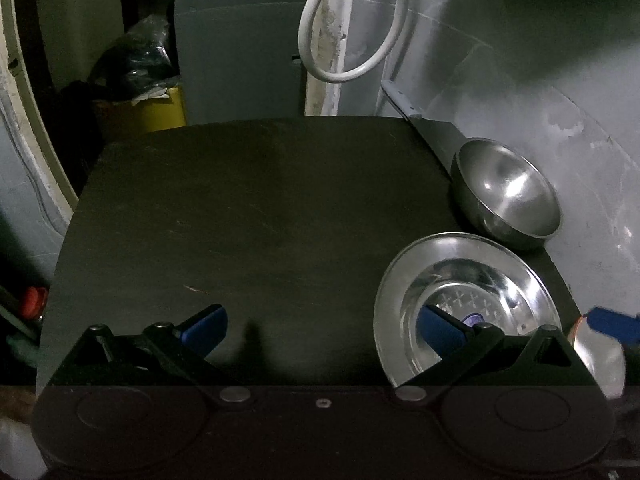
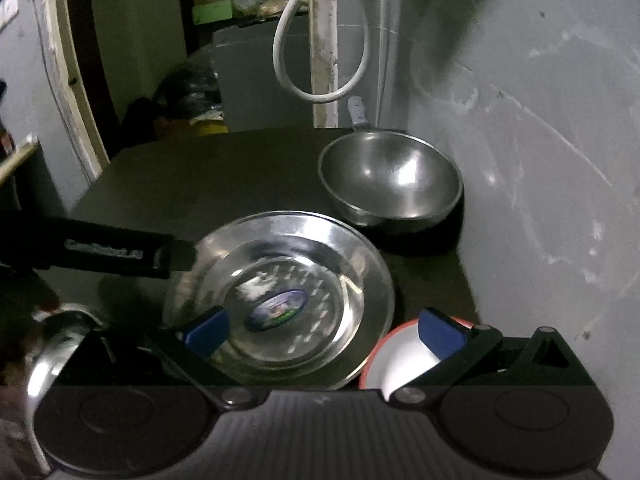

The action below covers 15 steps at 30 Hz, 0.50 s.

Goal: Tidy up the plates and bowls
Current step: 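Move both grippers to the steel plate with the blue sticker, then close both grippers on the plate rim and lift it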

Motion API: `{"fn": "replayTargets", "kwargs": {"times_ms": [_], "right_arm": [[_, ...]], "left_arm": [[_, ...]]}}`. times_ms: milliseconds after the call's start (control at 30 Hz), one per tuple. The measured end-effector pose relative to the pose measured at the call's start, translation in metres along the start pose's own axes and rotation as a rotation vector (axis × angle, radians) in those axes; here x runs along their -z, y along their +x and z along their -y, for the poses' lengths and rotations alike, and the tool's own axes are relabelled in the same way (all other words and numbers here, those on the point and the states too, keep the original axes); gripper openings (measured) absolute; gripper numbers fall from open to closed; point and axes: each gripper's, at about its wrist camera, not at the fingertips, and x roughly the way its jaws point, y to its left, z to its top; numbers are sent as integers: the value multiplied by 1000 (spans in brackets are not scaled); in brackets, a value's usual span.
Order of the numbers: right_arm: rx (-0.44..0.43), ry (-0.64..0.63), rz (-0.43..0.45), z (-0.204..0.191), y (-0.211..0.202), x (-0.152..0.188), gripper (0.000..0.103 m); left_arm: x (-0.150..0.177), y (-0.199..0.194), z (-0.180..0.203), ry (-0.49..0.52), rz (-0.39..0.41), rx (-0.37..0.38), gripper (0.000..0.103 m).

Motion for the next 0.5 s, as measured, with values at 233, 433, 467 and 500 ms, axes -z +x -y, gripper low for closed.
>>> {"fn": "replayTargets", "kwargs": {"times_ms": [233,433,467,500], "right_arm": [[34,-59,-28,1,21,-11,103],[28,-78,-37,0,28,-13,101],[27,-84,-42,-1,29,-13,101],[26,-89,-45,-1,31,-13,100]], "left_arm": [[3,1,-1,-12,-13,-3,102],[5,0,3,-6,-14,2,102],[5,0,4,-3,-12,2,102],[5,0,4,-1,-13,2,102]]}}
